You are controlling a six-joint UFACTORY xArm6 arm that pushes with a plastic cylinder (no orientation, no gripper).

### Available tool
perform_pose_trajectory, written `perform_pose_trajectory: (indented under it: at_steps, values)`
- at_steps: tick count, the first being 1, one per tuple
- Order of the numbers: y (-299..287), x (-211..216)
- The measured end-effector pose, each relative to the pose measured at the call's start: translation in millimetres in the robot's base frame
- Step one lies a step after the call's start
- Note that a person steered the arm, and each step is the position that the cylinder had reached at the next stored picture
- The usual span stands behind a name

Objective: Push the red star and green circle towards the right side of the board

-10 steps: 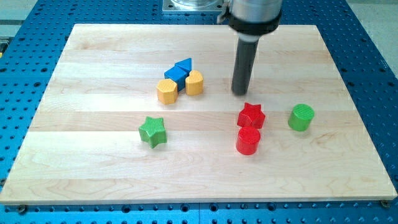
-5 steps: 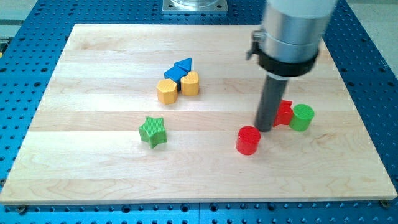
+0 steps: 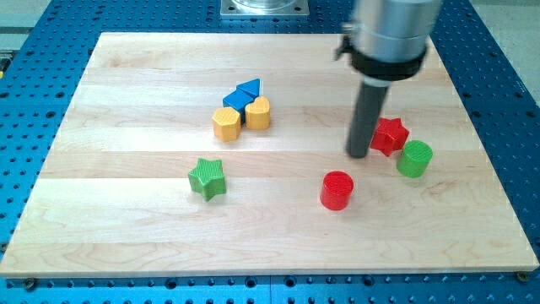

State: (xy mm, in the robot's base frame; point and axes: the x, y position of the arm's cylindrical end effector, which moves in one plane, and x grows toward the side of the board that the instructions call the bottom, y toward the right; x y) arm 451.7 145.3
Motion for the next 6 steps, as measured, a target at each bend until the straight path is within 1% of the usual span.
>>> perform_pose_trajectory:
  at_steps: [1, 2, 3, 4, 5, 6]
  values:
    - [36.9, -20.8]
    - [-18.1, -28.5]
    - [-14.4, -1.9]
    - [31.7, 10.4]
    - [32.0, 15.6]
    - [-27.0, 21.4]
